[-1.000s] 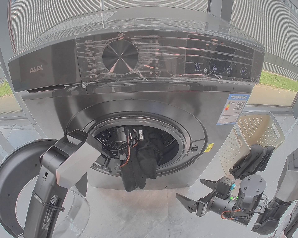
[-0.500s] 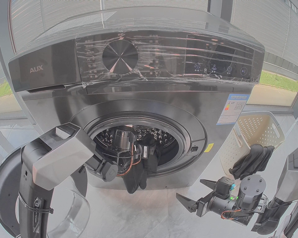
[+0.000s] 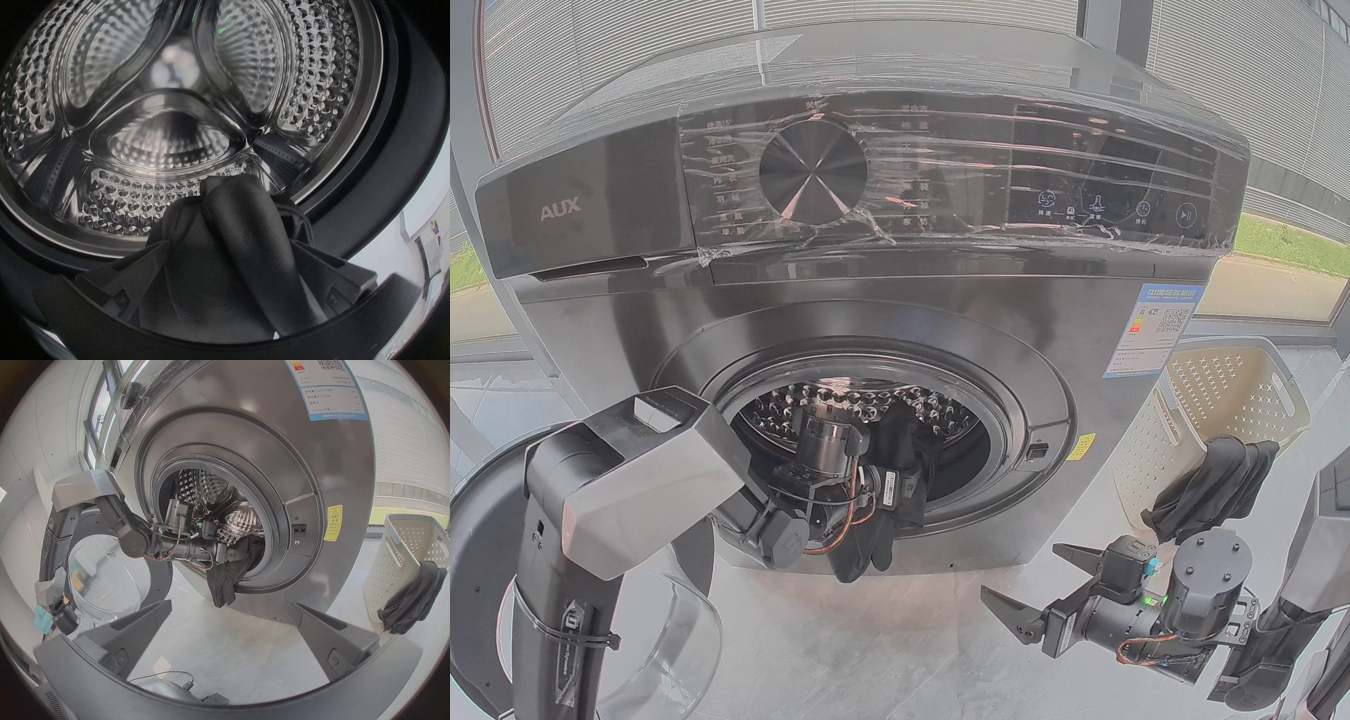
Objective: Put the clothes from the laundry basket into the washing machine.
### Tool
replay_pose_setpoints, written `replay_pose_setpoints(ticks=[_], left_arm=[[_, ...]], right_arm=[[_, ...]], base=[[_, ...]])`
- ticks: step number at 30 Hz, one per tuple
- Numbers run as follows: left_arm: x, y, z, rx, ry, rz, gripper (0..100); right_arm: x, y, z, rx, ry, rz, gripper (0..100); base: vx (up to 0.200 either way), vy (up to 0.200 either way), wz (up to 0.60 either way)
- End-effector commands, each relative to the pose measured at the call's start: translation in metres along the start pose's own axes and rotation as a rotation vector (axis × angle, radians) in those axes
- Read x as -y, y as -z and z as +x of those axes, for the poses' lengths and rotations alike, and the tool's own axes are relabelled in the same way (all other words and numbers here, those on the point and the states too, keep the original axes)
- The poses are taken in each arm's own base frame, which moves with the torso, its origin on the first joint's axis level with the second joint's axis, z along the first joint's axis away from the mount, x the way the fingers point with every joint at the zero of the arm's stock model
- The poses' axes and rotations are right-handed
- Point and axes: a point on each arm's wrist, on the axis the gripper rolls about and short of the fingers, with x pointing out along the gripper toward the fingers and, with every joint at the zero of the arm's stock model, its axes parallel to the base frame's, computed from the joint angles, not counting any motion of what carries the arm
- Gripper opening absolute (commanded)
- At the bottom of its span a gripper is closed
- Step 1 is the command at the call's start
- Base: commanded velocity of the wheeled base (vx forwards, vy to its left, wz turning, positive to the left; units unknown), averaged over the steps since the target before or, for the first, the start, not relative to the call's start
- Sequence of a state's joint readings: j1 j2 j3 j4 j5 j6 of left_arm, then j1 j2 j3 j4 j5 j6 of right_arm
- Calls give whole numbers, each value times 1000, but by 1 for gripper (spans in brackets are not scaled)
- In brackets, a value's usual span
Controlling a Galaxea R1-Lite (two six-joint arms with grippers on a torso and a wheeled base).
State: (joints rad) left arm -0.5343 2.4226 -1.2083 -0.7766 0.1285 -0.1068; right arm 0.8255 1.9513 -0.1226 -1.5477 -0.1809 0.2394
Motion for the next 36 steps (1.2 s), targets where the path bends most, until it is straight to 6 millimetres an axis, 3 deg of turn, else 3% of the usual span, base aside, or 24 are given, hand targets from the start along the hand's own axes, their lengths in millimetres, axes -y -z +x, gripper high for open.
replay_pose_setpoints(ticks=[1,5,6,13,21,27,36], left_arm=[[-2,19,11,-37,-9,4,100],[-3,21,13,-40,-11,3,100],[-3,21,14,-35,-13,0,0],[-3,15,16,11,-41,-17,0],[-15,-21,39,217,-127,-59,0],[-35,-42,57,336,-186,-98,0],[-42,-46,55,357,-194,-121,0]], right_arm=[[-1,1,0,-7,-4,-1,100],[-2,2,0,-7,-6,-3,100],[-2,2,0,-7,-5,-2,100],[-2,2,0,-9,-7,-2,100],[-3,4,1,-15,-11,-6,100],[-4,5,0,-19,-15,-7,100],[-5,6,-1,-25,-19,-5,100]], base=[[0,0,0],[0,0,0],[0,0,0],[0,0,0],[0,0,0],[0,0,0],[0,0,0]])
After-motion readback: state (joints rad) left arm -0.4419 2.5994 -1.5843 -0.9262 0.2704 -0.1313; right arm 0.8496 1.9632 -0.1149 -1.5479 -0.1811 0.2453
